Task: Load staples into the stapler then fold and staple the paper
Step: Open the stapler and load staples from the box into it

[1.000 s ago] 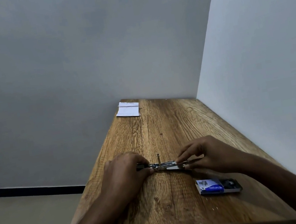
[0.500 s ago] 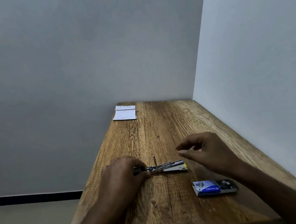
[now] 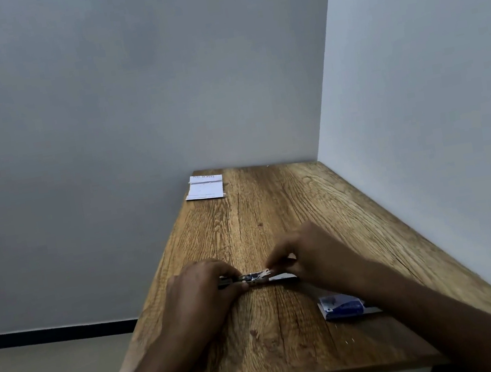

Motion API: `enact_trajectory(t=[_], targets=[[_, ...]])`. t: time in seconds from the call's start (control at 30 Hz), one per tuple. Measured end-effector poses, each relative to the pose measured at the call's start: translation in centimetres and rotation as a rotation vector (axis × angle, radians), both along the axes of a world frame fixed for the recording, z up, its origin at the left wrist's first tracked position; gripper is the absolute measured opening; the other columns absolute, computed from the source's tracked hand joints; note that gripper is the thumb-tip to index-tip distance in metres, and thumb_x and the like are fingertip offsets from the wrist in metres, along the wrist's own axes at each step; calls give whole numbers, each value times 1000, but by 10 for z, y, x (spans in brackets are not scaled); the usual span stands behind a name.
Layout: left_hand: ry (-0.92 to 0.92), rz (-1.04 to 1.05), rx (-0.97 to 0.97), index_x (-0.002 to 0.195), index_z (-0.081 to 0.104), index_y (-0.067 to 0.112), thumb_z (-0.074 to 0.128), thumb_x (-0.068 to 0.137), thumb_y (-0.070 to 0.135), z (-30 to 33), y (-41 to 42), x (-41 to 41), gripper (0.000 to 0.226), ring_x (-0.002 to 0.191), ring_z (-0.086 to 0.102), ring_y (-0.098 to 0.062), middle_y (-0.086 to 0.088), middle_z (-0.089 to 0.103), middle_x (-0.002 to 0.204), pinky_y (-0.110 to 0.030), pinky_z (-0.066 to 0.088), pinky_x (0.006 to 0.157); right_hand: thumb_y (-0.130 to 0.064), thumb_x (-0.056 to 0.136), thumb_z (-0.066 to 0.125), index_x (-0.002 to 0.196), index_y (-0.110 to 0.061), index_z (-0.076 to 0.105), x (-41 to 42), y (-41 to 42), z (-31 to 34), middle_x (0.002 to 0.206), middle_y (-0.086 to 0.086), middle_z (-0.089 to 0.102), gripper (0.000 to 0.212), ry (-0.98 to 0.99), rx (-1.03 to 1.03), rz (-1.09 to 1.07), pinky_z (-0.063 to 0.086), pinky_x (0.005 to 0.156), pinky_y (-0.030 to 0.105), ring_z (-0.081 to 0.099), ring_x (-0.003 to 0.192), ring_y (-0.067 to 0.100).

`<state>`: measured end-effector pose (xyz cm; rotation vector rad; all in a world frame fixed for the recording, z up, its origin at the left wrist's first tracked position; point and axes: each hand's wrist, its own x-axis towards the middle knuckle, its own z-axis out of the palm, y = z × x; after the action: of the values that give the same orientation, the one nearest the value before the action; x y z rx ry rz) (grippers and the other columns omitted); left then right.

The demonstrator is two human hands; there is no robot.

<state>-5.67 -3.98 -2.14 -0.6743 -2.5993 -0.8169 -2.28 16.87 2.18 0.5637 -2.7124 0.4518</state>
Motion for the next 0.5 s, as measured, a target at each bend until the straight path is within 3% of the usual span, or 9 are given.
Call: enact_trajectory(t=[0.17,0.33,0.5], targets=[[-4,-1,21,98,74,35,71,81,49,-1,0,-1,22,86,57,1,22,66,89,-38,53,83,-15,84,76,95,-16,79,3,15,-10,88,-3,78,11,-10,-84,-17,54,74,20,68,76,4],[-12,-2,22,97,74,35,73,80,48,-1,-1,-1,21,87,57,0,21,67,89,-39,53,83,-17,84,77,101,-18,78,4,20,-17,97,-5,78,17,-51,-88,-11,58,79,23,69,83,3],[-22,-15,25,98,75,33,74,80,46,-2,0,-1,22,84,57,2,22,65,87,-36,55,79,-25,81,79,128,-36,62,10,38,-14,113,-20,68,51,-108,-319,-103,46,79,7,62,99,-9]])
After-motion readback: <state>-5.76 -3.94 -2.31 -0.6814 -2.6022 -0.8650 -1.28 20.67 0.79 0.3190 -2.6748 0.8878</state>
